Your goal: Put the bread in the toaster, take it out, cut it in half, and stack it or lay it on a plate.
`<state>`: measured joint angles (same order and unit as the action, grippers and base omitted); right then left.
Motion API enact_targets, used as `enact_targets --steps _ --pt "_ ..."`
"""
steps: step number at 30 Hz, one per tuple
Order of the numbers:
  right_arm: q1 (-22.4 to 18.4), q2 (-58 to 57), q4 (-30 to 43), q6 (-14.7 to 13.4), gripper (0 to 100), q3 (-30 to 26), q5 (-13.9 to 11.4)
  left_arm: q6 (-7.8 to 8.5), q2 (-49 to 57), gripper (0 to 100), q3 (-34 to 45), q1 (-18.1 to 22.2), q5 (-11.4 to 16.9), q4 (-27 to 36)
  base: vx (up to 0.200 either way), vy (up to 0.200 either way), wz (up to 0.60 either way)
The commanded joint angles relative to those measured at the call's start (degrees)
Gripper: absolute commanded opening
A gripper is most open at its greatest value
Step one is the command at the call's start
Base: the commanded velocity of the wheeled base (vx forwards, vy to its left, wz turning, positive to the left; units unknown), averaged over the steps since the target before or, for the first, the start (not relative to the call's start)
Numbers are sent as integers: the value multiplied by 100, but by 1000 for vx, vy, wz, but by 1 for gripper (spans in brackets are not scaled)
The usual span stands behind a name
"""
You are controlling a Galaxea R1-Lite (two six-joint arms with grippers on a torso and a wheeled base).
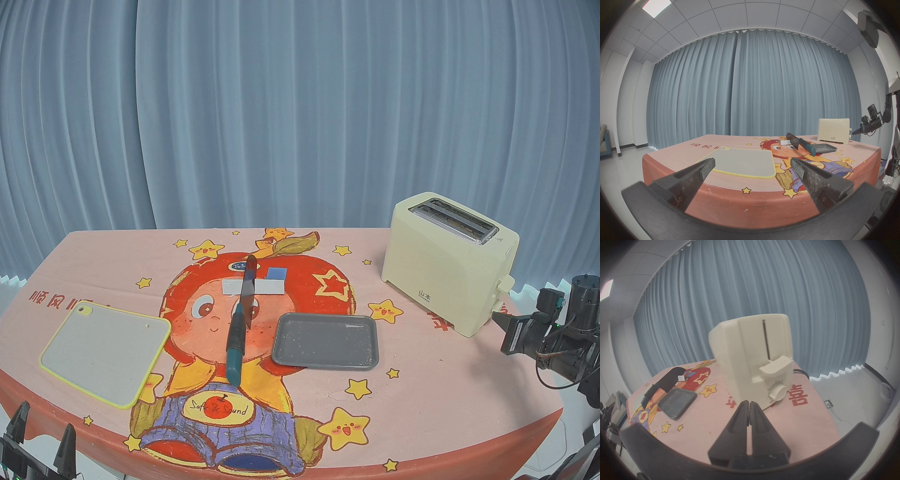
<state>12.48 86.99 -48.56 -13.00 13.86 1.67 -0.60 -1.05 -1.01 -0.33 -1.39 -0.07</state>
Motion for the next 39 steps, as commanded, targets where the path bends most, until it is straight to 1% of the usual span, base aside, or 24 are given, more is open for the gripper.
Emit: enact_targets --steps 1,12,15,39 --pt "-220 204 -14 -1 0 55 0 -2 -9 100 101 -2 -2 -1 0 0 0" --pt "-334 477 -84 -54 0 222 0 -2 -9 100 101 -2 -2 -1 0 0 0" --pt "-422 556 -84 -54 0 284 9 -2 -9 100 101 -2 -2 -1 0 0 0" --pt "-466 749 -110 -45 0 381 9 -2 -9 100 101 -2 -2 -1 0 0 0"
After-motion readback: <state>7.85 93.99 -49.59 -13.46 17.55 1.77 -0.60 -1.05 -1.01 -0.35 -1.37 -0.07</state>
